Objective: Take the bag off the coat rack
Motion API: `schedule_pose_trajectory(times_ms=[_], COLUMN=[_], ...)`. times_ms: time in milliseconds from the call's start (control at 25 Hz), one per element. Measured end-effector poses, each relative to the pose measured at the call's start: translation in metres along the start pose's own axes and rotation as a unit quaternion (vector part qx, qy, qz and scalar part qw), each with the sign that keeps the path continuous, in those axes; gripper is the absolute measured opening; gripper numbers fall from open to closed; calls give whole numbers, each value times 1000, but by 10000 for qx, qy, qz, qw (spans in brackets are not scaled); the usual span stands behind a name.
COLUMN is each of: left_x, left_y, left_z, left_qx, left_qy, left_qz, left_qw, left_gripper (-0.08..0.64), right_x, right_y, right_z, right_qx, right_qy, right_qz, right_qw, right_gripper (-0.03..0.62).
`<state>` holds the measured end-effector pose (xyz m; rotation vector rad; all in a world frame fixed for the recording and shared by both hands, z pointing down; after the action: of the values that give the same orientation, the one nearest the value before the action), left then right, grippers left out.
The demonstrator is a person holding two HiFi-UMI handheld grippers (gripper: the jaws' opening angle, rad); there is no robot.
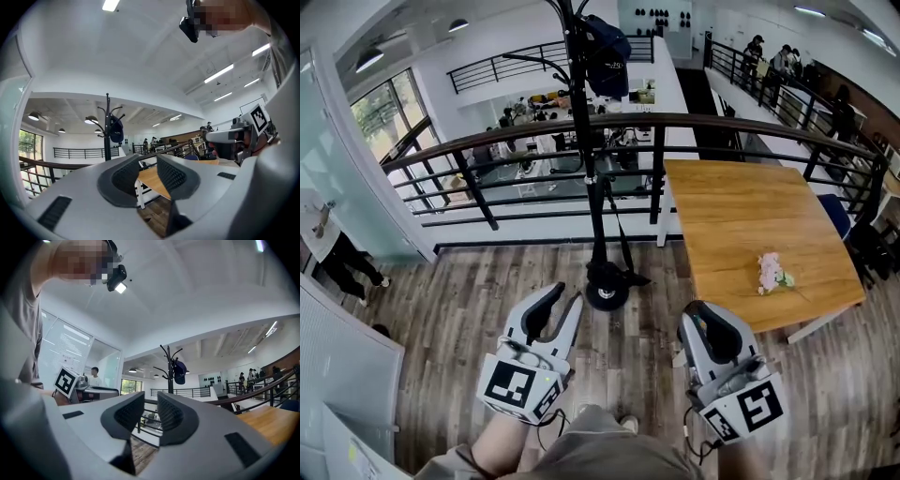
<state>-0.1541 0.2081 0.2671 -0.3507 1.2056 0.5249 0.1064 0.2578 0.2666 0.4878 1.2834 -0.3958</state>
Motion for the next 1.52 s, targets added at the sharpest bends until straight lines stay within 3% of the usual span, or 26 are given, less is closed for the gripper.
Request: schedule_pose_trajectory(times_ms=[80, 160, 520, 920, 1520], left_x=[-2, -5, -31, -88, -206], left_y=[-4, -6, -43, -135, -292], left_z=[-1, -3, -25, -76, -164], left_qx=[56, 111, -27, -233, -1022], left_qy=[-10, -13, 91, 279, 558], left_qz=[-76, -135, -500, -771, -1592], left_qw=[10000, 9998, 9987, 9964, 9803], left_gripper=[202, 225, 227, 227, 227], right_x=[-4, -9, -31, -73, -160], right_y=[-4, -9, -60, -164, -342], right_z=[6, 12, 42, 103, 194], right_qx=[-40, -67, -35, -93, -585], right_qy=[-56, -84, -223, -361, -574], right_qz=[-49, -148, -567, -1126, -2122], right_qw=[10000, 9998, 9981, 9929, 9738], right_gripper=[194, 215, 218, 218, 218])
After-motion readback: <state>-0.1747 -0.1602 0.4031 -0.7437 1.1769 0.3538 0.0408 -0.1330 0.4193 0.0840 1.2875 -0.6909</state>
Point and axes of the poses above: the fingertips, and each gripper's own axes: y backward along the fingers, z to its right, x out of its top, the point moved 9 cm from there along y, backward along the fingers, and after that the axes turned 12 degrees about -y, right-handed, at the moved point
